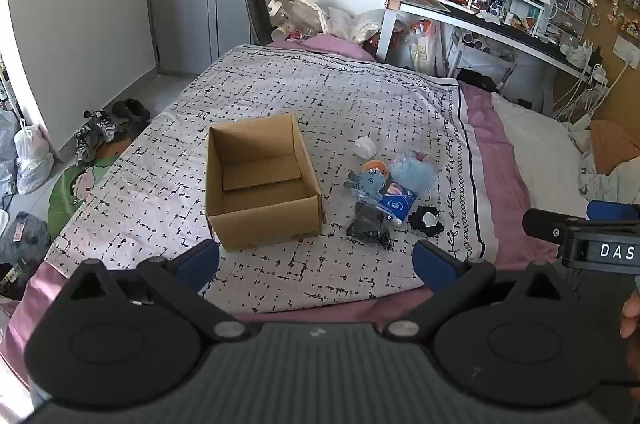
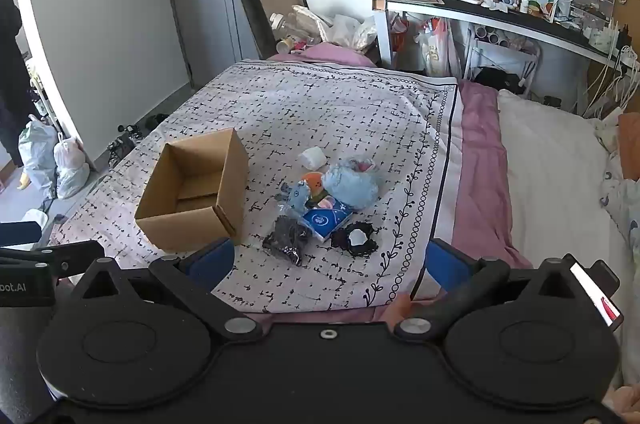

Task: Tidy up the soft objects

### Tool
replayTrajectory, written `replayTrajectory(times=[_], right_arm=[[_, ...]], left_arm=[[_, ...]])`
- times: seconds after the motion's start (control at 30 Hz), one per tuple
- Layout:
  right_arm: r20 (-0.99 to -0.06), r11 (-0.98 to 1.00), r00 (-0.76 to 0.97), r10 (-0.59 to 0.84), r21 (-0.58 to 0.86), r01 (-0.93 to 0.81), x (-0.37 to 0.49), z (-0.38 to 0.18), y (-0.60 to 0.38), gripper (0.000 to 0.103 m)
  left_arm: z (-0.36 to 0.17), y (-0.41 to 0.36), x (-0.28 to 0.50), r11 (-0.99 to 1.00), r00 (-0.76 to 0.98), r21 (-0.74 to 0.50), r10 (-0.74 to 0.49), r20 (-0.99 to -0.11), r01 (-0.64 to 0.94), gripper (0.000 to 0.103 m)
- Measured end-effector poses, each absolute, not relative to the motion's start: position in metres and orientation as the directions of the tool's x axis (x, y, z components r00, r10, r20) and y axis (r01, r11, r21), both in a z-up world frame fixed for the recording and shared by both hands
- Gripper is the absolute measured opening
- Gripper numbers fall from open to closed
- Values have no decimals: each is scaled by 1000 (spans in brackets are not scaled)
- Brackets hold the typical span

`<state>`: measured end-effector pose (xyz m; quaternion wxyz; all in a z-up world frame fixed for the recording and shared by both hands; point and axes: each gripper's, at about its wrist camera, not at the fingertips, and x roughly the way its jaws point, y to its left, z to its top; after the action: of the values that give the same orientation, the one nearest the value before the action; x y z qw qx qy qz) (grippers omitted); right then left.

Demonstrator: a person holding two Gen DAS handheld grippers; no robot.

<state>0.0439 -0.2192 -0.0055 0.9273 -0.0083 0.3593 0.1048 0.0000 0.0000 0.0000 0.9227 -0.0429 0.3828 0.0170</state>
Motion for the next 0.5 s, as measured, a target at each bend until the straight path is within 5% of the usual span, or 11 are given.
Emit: replayTrajectory(times=[0.5], right_arm=[[-665, 978, 722, 190, 61, -202, 44, -6, -219, 103]], left_arm=[[0, 0, 0, 996, 709, -69, -4, -706, -64, 102]])
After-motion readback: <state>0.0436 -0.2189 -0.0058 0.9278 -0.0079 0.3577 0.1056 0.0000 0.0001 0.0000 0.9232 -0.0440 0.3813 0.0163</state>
